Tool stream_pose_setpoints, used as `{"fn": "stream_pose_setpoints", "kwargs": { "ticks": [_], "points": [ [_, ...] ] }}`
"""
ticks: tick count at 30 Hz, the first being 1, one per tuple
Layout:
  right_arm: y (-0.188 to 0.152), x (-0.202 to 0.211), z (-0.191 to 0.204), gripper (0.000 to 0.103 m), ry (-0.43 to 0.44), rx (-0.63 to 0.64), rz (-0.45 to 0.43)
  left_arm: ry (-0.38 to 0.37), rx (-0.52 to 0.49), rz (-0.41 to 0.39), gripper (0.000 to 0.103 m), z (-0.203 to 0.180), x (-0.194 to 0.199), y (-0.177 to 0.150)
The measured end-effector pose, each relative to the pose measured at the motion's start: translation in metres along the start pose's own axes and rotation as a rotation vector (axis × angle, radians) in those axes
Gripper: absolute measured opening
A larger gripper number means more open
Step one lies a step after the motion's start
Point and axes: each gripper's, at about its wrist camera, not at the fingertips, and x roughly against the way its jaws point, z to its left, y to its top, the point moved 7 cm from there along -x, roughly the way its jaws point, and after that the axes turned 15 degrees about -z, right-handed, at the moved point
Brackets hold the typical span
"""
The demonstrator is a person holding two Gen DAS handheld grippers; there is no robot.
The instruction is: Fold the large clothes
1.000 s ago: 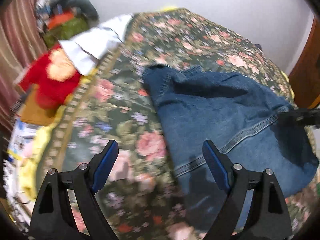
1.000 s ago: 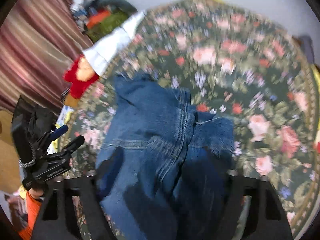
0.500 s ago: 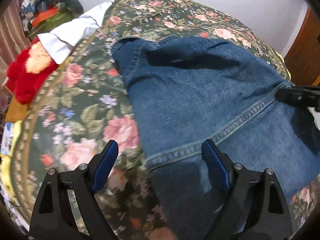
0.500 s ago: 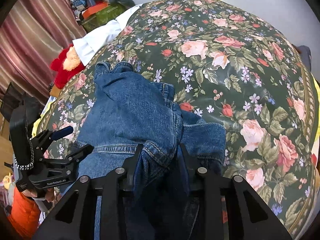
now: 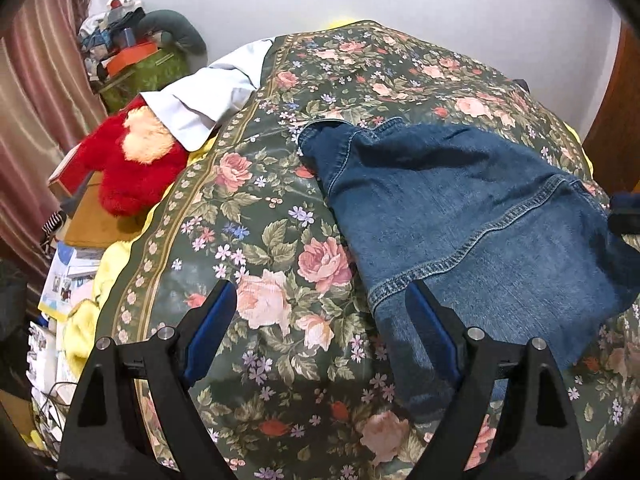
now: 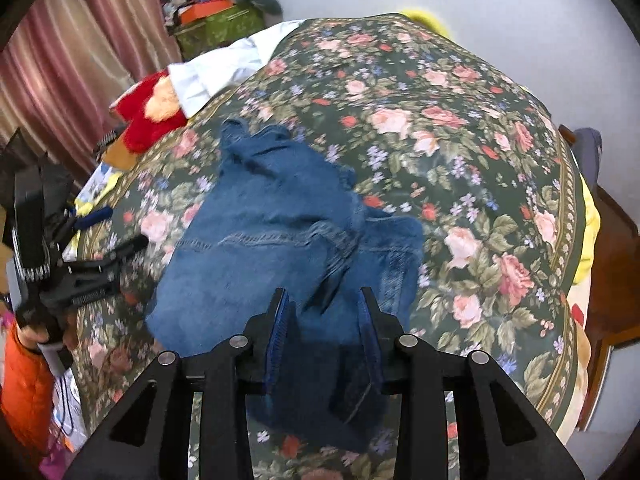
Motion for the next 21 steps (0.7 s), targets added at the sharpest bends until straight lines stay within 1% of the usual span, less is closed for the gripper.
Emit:
{"fn": "stream_pose_setpoints", "kwargs": {
  "ticks": [3,4,5,6,7,8,9,10,11,13,14,17,18,19,21],
  "points": [
    [-0.011,-0.008,0.013,0.032,-0.012,0.063,0.009,-0.013,-0.009,0.005,0.086,-0.002,0.004,-0.004],
    [-0.018,-0.014,0.015,0.032,-0.038,0.102,0.024,-0.016,-0.016,0.006,0.086,-0.004,0.005,-0.006],
    [-0.024,-0.022,0.014,0.038,-0.069,0.143,0.044,-0.019,-0.024,0.006,0.086,-0.006,0.005,-0.008],
    [-0.031,-0.028,0.01,0.058,-0.106,0.186,0.051,-0.022,-0.033,0.007,0.086,-0.007,0.005,-0.009],
    [-0.034,-0.03,0.005,0.083,-0.146,0.209,0.036,-0.024,-0.042,0.008,0.086,-0.008,0.005,-0.011],
    [-0.034,-0.028,-0.003,0.095,-0.205,0.233,-0.009,-0.029,-0.048,0.01,0.086,-0.009,0.004,-0.013],
    [-0.033,-0.025,-0.009,0.103,-0.237,0.247,-0.047,-0.039,-0.051,0.014,0.086,-0.01,0.002,-0.016],
    [-0.033,-0.024,-0.013,0.103,-0.216,0.237,-0.058,-0.046,-0.049,0.021,0.086,-0.01,-0.001,-0.018],
    [-0.034,-0.024,-0.016,0.103,-0.194,0.214,-0.047,-0.054,-0.044,0.032,0.087,-0.009,-0.004,-0.02],
    [-0.037,-0.028,-0.027,0.103,-0.125,0.112,-0.014,-0.076,-0.016,0.059,0.087,-0.007,-0.014,-0.024],
    [-0.036,-0.03,-0.029,0.103,-0.104,0.082,-0.003,-0.094,0.014,0.074,0.086,-0.007,-0.02,-0.026],
    [-0.039,-0.04,-0.038,0.103,-0.007,-0.049,0.041,-0.209,0.177,0.152,0.087,-0.008,-0.041,-0.035],
    [-0.041,-0.045,-0.042,0.103,0.039,-0.106,0.062,-0.242,0.219,0.172,0.087,-0.009,-0.046,-0.037],
    [-0.043,-0.049,-0.045,0.103,0.074,-0.151,0.077,-0.292,0.275,0.187,0.087,-0.012,-0.053,-0.039],
    [-0.046,-0.056,-0.045,0.103,0.131,-0.216,0.1,-0.332,0.334,0.191,0.092,-0.013,-0.062,-0.038]
  ]
}}
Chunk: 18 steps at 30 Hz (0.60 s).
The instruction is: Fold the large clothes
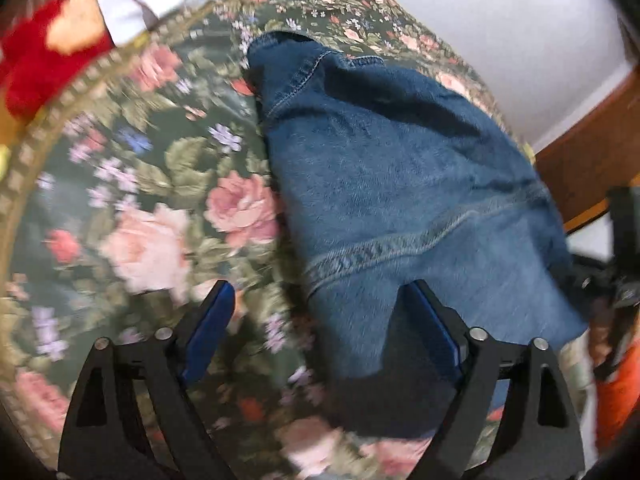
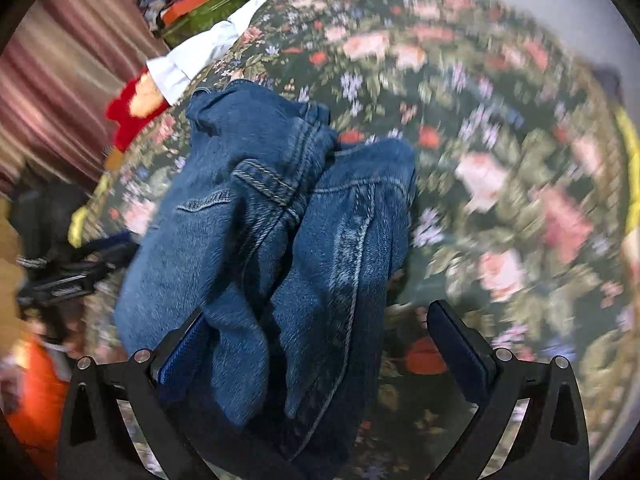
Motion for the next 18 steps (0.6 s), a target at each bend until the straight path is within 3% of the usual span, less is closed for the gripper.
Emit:
{"fn": "stream_pose_setpoints", "kwargs": {
  "ticks": [6,13,15,18],
  "points": [
    [-0.002,-0.024,-0.005,0.103,0.161,-0.145,0.071,-0.108,0.158,0.042,0.102,0.004,-0.036,0.001],
    [0.011,-0.053,0.004,0.103,0.237,-0.196,0.079,-0.156,0.159,0.067,0.103,-0.021,-0.065,0.008],
    [0.014,-0.061,0.009,0.102,0.23,-0.194,0.076,-0.159,0.162,0.078,0.099,-0.026,-0.071,0.011],
    [0.018,-0.067,0.013,0.094,0.227,-0.185,0.07,-0.164,0.157,0.085,0.085,-0.035,-0.073,0.017]
  ]
}}
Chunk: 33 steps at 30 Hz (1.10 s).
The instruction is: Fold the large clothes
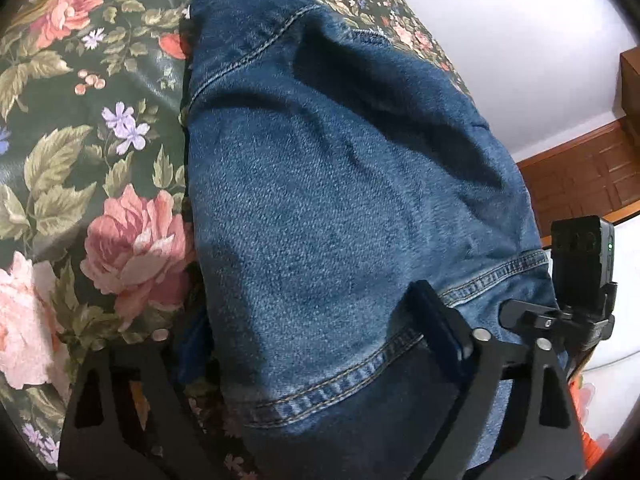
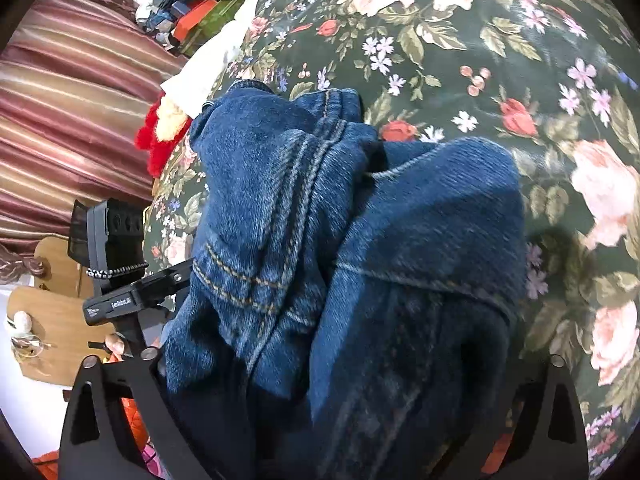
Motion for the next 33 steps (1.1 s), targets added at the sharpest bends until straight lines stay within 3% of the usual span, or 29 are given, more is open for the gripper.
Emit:
{"fn": "stream_pose_setpoints", "kwargs": {
  "ticks": [2,5,11,20,25,29,33],
  "points": [
    [0.002,0.001,0.001,0.082,0.001,-0.014,-0.008,0.005,-0.032,-0.017,0.072,-0.011,0.006,0.002],
    [0.005,0.01,0.002,0.074,0.002,-0.026,-0.02,0.008,-0.086,-0.047,0.063,-0.029,0.019,0.006],
    [0.007,0.033,0.021,0.053,0.012,-0.013,-0.039,-0.018,-0.156,-0.108,0.053,-0.048,0.066,0.018],
    [0.02,0.077,0.093,0.05,0.051,0.064,-0.149,-0.025,-0.26,-0.246,0.051,-0.074,0.162,0.049],
    [0.019,0.1,0.137,0.05,0.085,0.104,-0.201,-0.005,-0.302,-0.307,0.051,-0.075,0.218,0.05],
    [0.006,0.103,0.168,0.05,0.112,0.13,-0.223,0.021,-0.305,-0.321,0.051,-0.062,0.24,0.045],
    [-0.015,0.088,0.18,0.05,0.137,0.11,-0.19,0.069,-0.29,-0.304,0.051,-0.036,0.247,0.032]
  ]
}}
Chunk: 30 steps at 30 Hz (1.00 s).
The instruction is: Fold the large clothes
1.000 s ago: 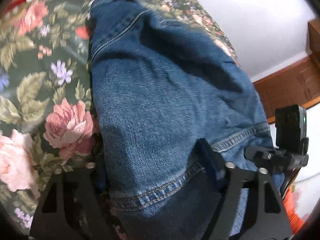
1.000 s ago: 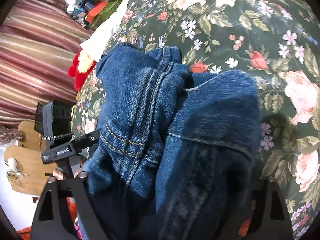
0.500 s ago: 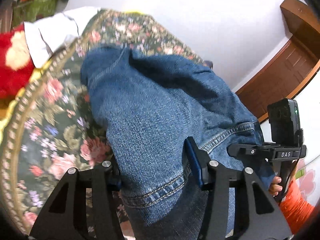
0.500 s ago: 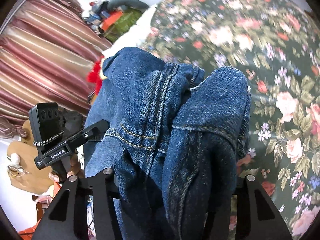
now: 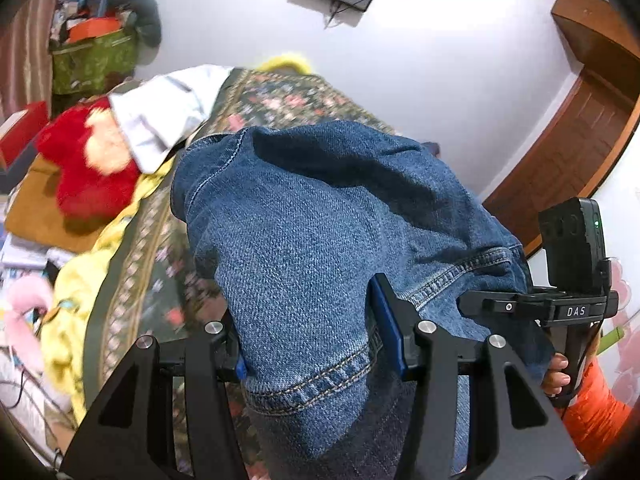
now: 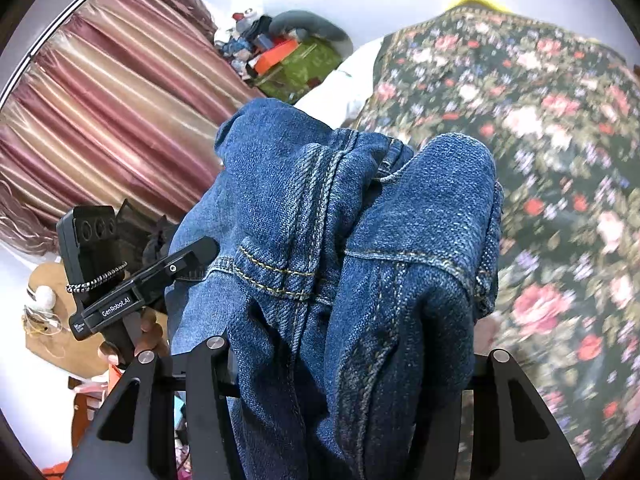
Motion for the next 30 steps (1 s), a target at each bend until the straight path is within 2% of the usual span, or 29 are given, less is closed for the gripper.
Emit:
{"fn": "stream_pose_setpoints", "kwargs": {
  "ticks": [5,10,13,15,18,19,22,27,30],
  "points": [
    [-0.039,-0.036,-0.008,0.05,0.0,-0.033,0.083,0.058,0.053,0.082,0.051,0.039,-0.005,-0.053],
    [-0.09,-0.089,-0.036,0.05,-0.029,-0.057,0.21,0.131,0.077,0.177,0.051,0.075,-0.033,-0.112],
    [-0.108,-0.111,-0.051,0.052,-0.066,-0.027,0.259,0.17,0.03,0.17,0.052,0.083,-0.043,-0.132],
    [-0.108,-0.117,-0.052,0.055,-0.07,0.004,0.272,0.172,0.006,0.136,0.054,0.082,-0.038,-0.137],
    [-0.106,-0.121,-0.052,0.06,-0.081,0.044,0.316,0.189,0.001,0.129,0.058,0.087,-0.033,-0.143],
    [-0.106,-0.119,-0.051,0.064,-0.084,0.059,0.335,0.2,-0.016,0.127,0.058,0.087,-0.029,-0.145],
    [-0.1,-0.108,-0.048,0.067,-0.118,0.118,0.342,0.231,-0.109,0.112,0.058,0.08,-0.013,-0.146],
    [-0.091,-0.07,-0.041,0.067,-0.153,0.23,0.308,0.279,-0.175,0.095,0.058,0.08,0.009,-0.132],
    [-0.076,-0.049,-0.032,0.067,-0.201,0.335,0.251,0.306,-0.195,0.065,0.058,0.083,0.013,-0.111]
  ]
}}
